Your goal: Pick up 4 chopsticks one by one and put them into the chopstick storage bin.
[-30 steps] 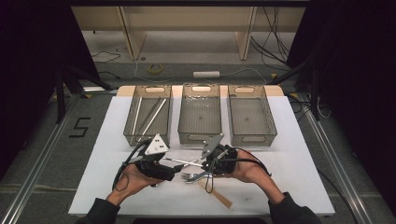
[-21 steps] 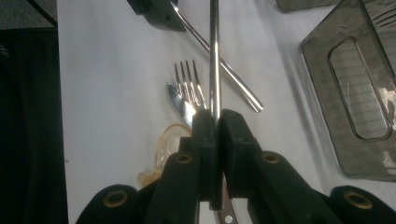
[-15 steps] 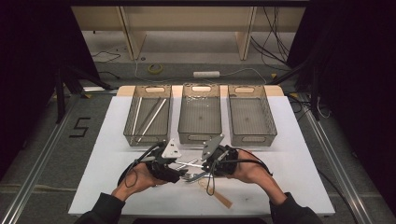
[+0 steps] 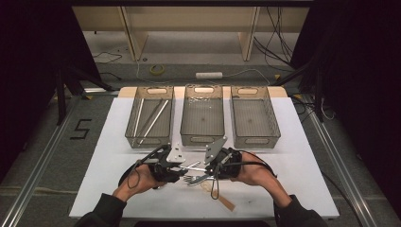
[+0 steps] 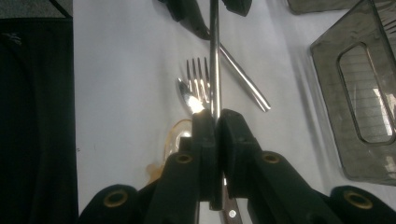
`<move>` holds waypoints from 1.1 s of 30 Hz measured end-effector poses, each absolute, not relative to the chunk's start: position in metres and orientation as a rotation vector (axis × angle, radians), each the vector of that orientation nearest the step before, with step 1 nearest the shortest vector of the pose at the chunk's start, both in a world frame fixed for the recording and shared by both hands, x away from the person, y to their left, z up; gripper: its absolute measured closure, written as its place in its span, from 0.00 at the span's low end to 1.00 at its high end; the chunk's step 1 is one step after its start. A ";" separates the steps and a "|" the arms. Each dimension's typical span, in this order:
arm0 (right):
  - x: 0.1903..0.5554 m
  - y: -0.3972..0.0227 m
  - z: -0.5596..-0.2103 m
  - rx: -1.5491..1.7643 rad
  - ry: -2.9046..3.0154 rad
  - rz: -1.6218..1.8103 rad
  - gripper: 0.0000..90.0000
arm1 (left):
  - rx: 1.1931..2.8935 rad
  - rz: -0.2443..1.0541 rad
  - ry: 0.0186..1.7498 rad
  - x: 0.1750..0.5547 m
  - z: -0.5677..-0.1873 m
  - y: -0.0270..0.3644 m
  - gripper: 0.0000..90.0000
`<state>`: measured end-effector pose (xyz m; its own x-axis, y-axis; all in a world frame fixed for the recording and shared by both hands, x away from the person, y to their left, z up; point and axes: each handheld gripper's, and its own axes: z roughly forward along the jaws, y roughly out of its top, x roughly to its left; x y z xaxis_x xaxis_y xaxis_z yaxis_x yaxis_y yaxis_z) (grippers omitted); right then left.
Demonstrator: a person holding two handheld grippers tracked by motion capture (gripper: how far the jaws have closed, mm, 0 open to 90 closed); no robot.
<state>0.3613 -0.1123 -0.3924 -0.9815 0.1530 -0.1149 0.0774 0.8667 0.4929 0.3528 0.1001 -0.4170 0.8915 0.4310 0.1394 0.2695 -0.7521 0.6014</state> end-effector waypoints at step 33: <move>0.369 -0.152 -0.380 0.602 2.668 1.146 0.42 | 2.456 0.292 0.630 0.362 -0.405 0.117 0.95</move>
